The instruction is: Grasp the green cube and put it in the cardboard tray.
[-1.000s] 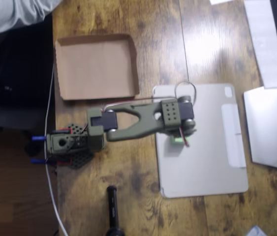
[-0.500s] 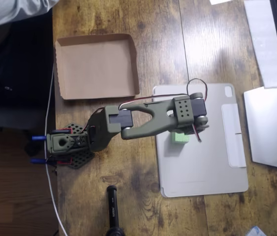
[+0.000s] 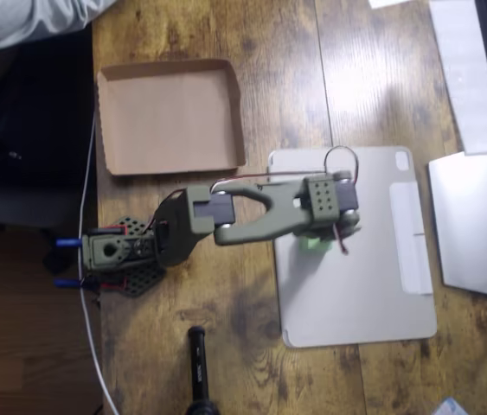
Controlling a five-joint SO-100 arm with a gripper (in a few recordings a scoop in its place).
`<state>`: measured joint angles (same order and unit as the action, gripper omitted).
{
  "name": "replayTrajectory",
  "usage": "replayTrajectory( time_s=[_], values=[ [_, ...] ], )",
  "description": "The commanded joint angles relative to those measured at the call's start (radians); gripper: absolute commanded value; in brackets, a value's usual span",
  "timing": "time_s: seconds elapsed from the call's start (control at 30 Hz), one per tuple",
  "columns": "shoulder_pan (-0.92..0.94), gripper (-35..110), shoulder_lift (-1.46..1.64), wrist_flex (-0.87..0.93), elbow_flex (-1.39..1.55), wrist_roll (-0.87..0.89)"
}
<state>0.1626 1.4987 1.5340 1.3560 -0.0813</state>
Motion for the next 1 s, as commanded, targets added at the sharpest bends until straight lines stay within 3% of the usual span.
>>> replayTrajectory(
  time_s=[0.0, 0.23, 0.37, 0.53, 0.97],
  values=[
    [0.025, 29, 0.035, -0.064, 0.051, -0.018],
    [0.041, 28, 0.048, -0.103, 0.064, -0.037],
    [0.055, 15, 0.049, -0.118, 0.064, -0.041],
    [0.063, 9, 0.064, -0.153, 0.112, -0.051],
    [0.046, 6, 0.107, -0.210, 0.172, -0.060]
  ],
)
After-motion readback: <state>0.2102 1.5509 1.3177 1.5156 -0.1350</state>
